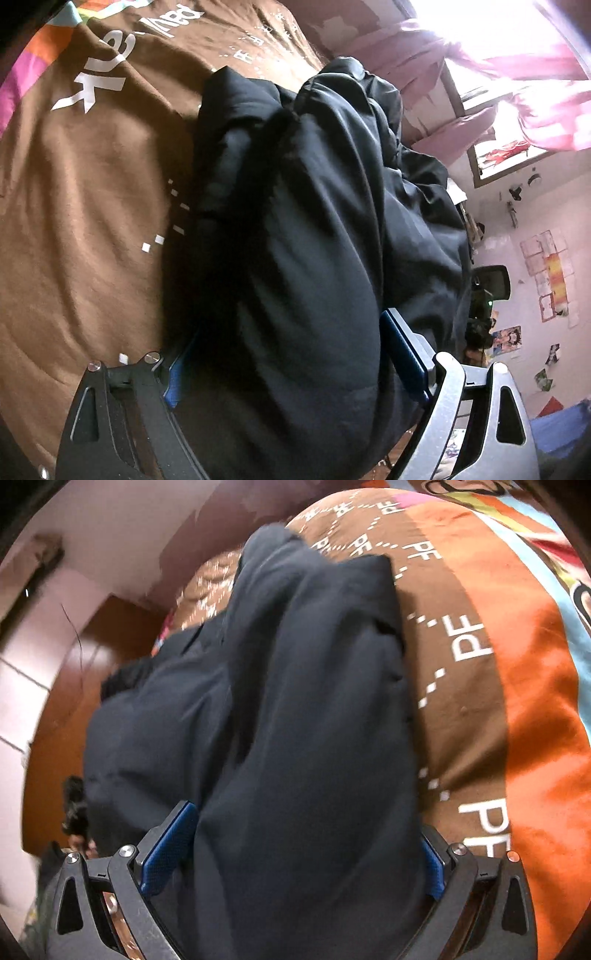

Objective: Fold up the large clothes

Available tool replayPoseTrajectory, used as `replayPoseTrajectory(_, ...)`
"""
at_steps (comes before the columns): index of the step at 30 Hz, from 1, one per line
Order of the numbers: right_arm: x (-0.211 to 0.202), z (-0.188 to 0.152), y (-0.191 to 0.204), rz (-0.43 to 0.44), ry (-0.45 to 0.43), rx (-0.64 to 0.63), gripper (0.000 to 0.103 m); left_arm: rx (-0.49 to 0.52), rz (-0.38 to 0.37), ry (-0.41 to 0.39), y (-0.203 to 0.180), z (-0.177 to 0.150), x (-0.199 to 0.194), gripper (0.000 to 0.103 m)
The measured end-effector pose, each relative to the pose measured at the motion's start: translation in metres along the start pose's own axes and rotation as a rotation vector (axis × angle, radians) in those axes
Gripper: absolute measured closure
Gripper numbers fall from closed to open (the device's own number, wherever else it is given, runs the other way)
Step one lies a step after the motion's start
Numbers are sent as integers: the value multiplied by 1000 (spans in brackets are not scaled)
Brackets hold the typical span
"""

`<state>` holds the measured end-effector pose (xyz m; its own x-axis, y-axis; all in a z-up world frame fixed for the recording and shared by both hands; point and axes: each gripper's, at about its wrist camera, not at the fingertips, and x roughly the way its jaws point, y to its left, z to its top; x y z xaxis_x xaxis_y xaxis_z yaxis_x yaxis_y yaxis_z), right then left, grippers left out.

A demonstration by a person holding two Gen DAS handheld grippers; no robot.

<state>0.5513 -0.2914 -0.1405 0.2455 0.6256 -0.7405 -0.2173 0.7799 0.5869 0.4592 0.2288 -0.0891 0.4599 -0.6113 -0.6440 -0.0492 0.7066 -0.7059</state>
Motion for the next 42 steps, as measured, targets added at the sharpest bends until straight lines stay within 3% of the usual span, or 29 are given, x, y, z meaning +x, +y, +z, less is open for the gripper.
replayPoseTrajectory(2,0,-3,3,-22,-14,10,7,13,27,-15,-5,-2,-1,28)
replayPoseTrajectory(4,-5,-4,3,-27,-28,35,33,27,49,-35,-13,-4,-2,42)
replayPoseTrajectory(7,-10,-3,3,8,-28,62,56,71,55,-59,-29,-12,-6,58)
replayPoseTrajectory(10,-14,0,15,-3,-32,27,73,125,69,-80,-45,-15,-7,70)
replayPoseTrajectory(13,-22,0,45,-73,-72,-96,83,161,54,-140,-64,-18,-15,77)
replayPoseTrajectory(21,-78,8,90,-79,-271,-252,87,274,6,-213,-135,-17,4,81)
replayPoseTrajectory(24,-108,10,98,-131,-362,-304,87,299,-37,-233,-165,-5,30,81)
replayPoseTrajectory(29,-133,13,89,-239,-455,-330,87,381,-29,-255,-200,8,69,81)
replayPoseTrajectory(34,-122,16,36,-300,-444,-246,87,404,57,-215,-200,5,121,81)
replayPoseTrajectory(38,-111,11,-2,-313,-432,-165,83,378,126,-230,-187,-6,132,79)
replayPoseTrajectory(42,-108,9,-17,-322,-424,-119,65,346,215,-221,-178,-8,135,69)
